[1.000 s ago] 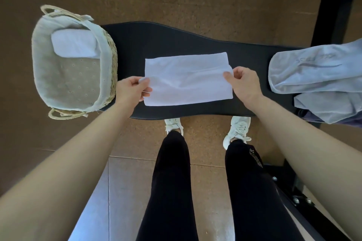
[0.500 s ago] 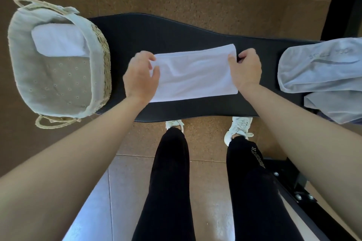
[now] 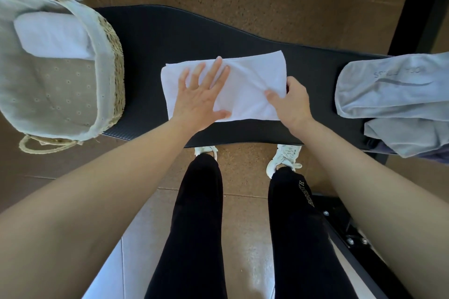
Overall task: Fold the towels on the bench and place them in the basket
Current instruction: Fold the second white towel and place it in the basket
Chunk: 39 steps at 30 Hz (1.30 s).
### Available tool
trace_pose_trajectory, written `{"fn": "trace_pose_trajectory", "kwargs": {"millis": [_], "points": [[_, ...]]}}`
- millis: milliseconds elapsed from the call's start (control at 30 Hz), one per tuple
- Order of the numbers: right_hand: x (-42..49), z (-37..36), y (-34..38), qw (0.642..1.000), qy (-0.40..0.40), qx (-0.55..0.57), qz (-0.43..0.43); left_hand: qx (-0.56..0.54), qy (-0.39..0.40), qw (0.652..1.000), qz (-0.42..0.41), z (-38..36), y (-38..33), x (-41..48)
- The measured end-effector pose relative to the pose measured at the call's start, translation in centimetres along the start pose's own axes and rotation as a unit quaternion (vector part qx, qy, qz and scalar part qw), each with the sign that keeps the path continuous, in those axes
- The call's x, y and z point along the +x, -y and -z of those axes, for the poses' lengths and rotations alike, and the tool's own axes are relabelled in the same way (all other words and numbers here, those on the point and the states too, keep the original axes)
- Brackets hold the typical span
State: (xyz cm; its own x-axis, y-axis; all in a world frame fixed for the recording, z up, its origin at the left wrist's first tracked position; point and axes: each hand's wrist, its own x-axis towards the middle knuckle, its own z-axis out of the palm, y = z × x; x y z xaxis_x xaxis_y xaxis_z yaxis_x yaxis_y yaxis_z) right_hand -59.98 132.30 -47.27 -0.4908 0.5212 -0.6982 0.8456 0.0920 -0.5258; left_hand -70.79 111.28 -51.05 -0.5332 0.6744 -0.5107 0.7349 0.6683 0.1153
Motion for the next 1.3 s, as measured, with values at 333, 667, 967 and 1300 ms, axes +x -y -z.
{"fn": "trace_pose_trajectory", "kwargs": {"millis": [333, 667, 967, 1300], "points": [[-3.0, -0.5, 5.6, 0.987, 0.036, -0.048, 0.149, -0.124, -0.032, 0.990, 0.066, 1.0, -3.2, 0.1], [-5.0, -6.9, 7.7, 0.977, 0.089, -0.099, 0.169, -0.429, -0.052, 0.870, 0.238, -1.3, 4.0, -8.1], [-5.4, -14.0, 5.8, 0.962, 0.136, -0.148, 0.186, -0.572, 0.008, 0.791, 0.218, -2.2, 5.1, -8.3], [-6.0, -13.7, 3.7, 0.949, 0.193, -0.141, 0.207, -0.420, -0.205, 0.842, 0.268, -1.1, 6.4, -9.2]]}}
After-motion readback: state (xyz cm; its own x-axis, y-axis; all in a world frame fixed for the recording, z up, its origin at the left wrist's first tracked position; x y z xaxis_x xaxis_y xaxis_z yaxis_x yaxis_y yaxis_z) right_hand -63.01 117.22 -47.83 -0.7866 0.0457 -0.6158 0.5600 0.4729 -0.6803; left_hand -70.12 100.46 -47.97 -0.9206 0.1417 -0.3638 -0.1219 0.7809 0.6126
